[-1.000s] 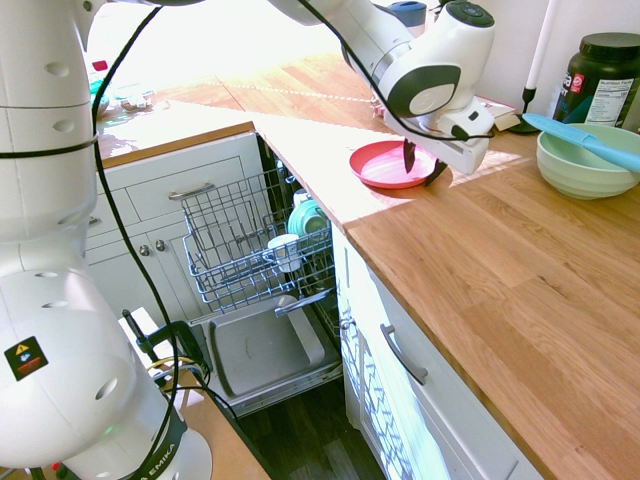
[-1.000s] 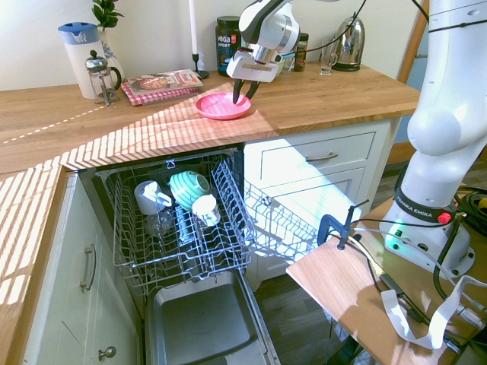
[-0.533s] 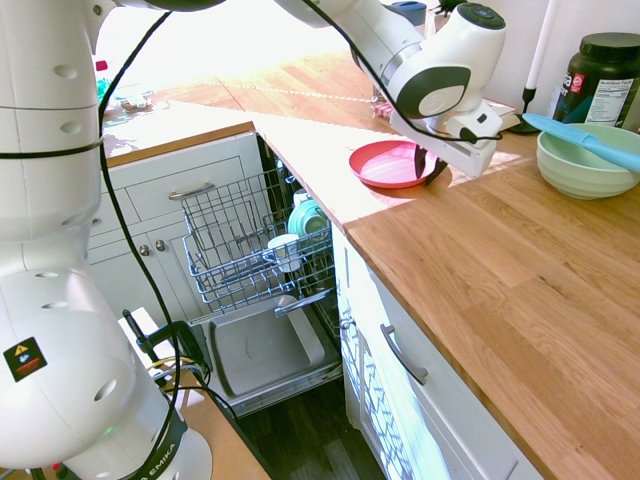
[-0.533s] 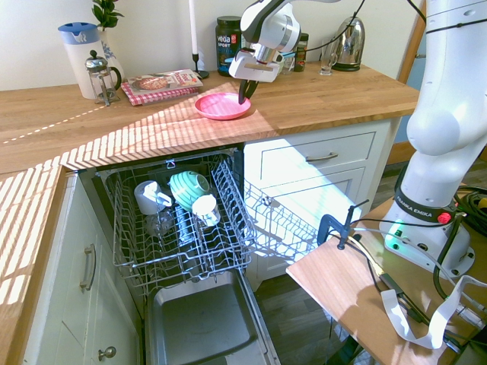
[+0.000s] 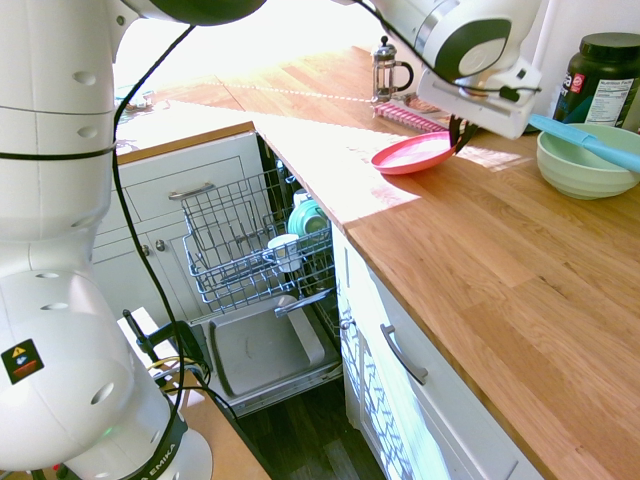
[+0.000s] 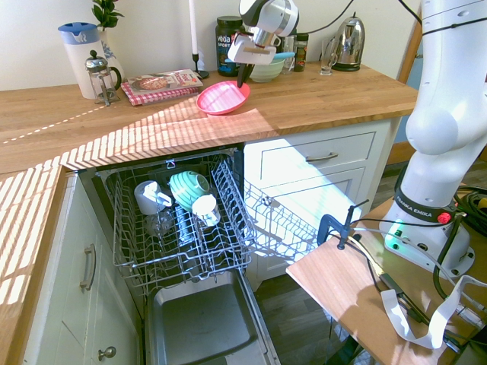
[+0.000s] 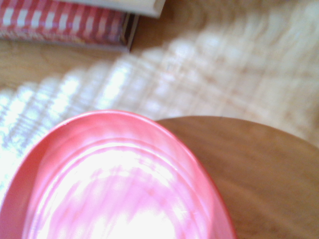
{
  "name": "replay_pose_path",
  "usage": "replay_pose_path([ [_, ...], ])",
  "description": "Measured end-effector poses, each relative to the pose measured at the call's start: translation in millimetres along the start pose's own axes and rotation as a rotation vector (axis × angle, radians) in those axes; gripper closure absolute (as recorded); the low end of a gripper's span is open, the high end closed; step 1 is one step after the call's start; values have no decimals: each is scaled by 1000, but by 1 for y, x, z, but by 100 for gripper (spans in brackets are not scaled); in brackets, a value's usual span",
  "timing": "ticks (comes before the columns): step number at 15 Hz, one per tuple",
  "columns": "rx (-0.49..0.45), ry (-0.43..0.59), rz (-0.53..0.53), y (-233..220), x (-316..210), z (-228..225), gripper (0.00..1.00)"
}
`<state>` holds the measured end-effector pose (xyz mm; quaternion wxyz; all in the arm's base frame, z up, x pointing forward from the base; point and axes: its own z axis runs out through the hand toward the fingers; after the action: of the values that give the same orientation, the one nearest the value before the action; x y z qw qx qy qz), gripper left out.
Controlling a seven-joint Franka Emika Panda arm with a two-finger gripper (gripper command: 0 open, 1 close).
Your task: Put the plate in the dishwasher
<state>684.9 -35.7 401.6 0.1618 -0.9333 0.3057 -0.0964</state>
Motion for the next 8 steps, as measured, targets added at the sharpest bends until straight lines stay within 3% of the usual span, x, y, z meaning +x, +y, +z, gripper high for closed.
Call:
replay_pose_path([
  [2,-55,49,-119,-47,8,-55,100],
  [4,-103,110,-241,-130,-27,-104,100],
  [6,-166,172,-351,-224,-108,-127,100],
  [8,-226,240,-469,-304,-230,-115,100],
])
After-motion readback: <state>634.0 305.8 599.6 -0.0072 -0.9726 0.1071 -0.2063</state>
